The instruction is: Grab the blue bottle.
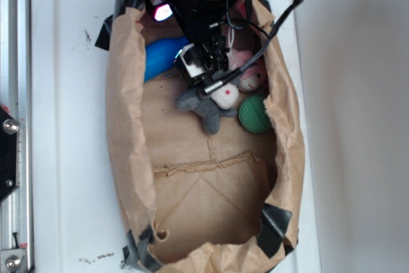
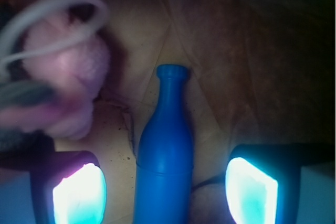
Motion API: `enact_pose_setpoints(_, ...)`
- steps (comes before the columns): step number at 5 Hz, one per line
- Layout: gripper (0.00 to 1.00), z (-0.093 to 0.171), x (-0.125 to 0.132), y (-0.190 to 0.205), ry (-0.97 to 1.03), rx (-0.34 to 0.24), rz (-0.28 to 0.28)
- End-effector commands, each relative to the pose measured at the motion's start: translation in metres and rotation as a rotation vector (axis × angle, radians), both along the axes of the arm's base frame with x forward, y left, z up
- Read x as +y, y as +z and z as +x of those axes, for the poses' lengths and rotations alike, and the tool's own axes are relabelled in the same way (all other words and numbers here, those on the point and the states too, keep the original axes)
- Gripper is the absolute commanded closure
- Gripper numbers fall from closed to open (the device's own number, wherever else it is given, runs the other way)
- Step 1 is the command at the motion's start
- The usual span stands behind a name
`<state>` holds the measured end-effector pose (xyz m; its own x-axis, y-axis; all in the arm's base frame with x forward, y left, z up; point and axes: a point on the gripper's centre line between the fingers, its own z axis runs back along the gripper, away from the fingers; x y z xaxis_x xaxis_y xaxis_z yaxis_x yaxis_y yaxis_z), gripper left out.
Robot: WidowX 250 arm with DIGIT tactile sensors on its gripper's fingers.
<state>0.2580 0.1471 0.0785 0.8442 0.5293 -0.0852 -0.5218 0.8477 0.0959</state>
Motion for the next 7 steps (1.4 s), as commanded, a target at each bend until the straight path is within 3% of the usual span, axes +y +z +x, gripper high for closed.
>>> enact_pose_setpoints(1,0.0,-0.024,0.034,-0.006,0.001,-0.113,0.038)
enact_pose_setpoints(3,0.0,-0.031,0.025,-0.028,-0.022,-0.153,0.097)
enact_pose_setpoints(4,1.0,-0.025,0.019,-0.024,0.006,-0.157,0.097)
enact_pose_setpoints(7,1.0,-0.013,0.018,-0.014,0.061,-0.162,0.102)
